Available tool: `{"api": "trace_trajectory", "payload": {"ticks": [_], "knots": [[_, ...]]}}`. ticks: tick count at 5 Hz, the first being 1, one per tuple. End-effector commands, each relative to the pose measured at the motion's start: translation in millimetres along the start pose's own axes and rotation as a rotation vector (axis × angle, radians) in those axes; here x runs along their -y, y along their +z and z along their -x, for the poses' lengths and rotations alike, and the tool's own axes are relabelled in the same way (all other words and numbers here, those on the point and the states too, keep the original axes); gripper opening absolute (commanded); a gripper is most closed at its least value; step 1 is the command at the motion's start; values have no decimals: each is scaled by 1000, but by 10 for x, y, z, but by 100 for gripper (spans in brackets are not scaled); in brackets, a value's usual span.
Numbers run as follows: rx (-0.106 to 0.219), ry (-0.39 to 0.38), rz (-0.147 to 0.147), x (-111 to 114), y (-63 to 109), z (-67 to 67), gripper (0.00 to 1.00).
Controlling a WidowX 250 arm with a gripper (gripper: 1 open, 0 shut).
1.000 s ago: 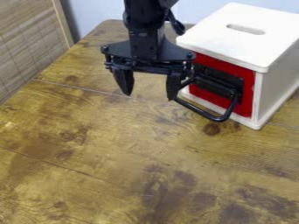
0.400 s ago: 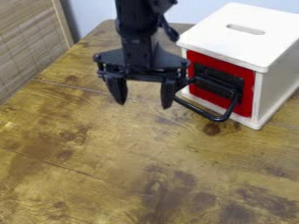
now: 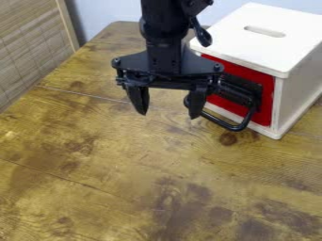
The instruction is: Close the drawer
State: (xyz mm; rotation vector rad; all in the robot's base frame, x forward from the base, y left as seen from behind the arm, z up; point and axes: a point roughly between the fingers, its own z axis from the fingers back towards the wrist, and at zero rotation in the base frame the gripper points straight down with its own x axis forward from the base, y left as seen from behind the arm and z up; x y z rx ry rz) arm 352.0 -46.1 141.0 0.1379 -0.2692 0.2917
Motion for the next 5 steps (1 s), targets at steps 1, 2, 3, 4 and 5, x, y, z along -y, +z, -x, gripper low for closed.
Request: {"api": "trace_trajectory", "payload": {"ticks": [1,2,3,4,5], "knots": [[70,20,21,-78,183,-37,100],[63,73,3,-236,144,-96,100],[56,130,-13,-371,109,-149,100],[42,128,4,-395,153,-168,100],[41,100,28,-260,202,-207,100]]}}
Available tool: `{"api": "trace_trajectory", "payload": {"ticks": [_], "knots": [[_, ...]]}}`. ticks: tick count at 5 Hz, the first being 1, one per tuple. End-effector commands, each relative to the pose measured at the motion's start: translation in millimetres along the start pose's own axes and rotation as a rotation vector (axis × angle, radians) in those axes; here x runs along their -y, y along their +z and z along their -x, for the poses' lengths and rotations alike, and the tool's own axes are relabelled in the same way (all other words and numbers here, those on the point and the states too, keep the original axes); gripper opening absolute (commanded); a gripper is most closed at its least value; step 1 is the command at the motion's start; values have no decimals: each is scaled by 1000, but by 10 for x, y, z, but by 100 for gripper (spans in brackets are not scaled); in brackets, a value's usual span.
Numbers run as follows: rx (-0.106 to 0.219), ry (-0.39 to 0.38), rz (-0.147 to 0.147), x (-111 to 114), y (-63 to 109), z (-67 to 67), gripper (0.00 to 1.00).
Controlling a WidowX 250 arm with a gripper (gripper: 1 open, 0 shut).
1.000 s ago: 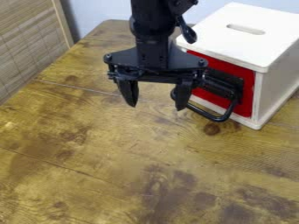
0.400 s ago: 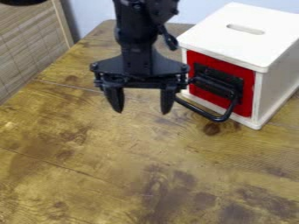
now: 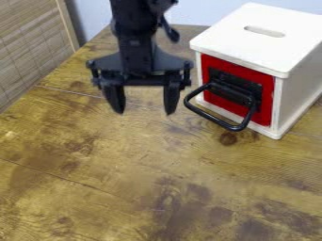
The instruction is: Close the drawer
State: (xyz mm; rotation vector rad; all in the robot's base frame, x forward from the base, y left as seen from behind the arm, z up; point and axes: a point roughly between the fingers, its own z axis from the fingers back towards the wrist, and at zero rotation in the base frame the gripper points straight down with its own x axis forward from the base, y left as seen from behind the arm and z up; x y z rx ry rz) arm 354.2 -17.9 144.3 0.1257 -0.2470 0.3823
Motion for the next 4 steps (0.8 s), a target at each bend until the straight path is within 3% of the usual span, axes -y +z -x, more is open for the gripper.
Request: {"api": "trace_trajectory", "payload": {"ticks": [1,2,4], "knots": [[60,-53,64,241,164,-84,100],[26,-69,59,398,195,30,100],[21,-1,37,293,165,60,100]]}}
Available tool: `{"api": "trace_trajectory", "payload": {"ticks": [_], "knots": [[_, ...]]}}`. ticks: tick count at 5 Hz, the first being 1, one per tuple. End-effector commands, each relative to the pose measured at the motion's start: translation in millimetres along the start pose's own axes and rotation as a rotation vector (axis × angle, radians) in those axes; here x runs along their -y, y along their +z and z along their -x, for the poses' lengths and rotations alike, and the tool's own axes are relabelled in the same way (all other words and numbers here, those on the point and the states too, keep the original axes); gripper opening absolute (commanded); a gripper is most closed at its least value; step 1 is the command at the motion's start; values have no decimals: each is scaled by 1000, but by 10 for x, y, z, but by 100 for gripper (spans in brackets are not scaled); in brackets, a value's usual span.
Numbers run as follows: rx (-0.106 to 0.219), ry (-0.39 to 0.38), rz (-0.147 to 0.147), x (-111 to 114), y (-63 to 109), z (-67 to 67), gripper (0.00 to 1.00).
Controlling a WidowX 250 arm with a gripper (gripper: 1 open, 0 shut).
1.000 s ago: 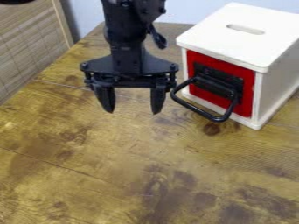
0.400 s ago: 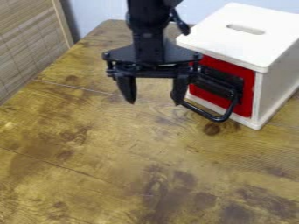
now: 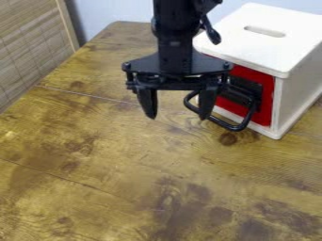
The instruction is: Close the drawer
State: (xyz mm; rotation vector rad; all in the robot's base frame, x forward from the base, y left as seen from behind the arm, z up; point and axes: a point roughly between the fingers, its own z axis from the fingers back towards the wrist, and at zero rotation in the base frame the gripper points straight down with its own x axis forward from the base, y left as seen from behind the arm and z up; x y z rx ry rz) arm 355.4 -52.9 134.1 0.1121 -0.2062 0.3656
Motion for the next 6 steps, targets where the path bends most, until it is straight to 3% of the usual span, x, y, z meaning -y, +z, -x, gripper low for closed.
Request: {"api": "trace_trajectory", "payload": {"ticks": [1,2,3,5,6], "knots": [[65,17,25,-246,165,-111,100],[73,34,25,-526,161,-215,100],[68,-37,63,-403,257,-136,100],[77,-195,106,33,329,54,100],[82,-158,95,-106,291,-150,100]]}}
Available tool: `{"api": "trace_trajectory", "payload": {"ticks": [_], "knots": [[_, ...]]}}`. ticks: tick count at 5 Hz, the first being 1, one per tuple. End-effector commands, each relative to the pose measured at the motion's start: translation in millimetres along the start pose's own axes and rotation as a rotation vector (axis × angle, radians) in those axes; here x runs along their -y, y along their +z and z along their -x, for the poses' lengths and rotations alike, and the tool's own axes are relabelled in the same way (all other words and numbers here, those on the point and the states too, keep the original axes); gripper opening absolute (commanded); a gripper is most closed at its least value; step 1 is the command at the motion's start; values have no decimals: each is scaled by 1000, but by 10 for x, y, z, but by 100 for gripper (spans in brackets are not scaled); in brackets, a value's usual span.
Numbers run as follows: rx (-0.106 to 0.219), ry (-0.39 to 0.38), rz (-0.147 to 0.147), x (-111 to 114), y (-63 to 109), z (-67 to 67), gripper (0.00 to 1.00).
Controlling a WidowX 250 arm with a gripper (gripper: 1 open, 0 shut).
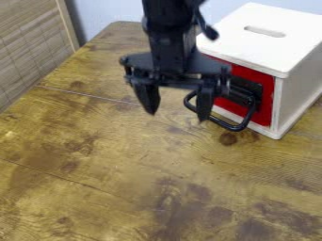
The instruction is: Close the drawer
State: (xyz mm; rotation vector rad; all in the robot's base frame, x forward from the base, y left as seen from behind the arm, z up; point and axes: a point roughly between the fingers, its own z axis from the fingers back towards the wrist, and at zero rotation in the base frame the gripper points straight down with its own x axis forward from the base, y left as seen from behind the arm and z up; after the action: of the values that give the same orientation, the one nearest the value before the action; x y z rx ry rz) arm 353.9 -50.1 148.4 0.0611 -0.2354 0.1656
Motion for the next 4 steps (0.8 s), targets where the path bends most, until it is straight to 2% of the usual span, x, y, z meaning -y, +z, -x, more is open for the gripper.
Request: {"api": "trace_trajectory", "payload": {"ticks": [1,2,3,4], "knots": [[53,107,-27,-345,-1,-207,100],[41,120,-35,-413,60,-84,100],[44,94,-26,-295,196,-12,0],[45,84,-18,-188,136,64,100]]}}
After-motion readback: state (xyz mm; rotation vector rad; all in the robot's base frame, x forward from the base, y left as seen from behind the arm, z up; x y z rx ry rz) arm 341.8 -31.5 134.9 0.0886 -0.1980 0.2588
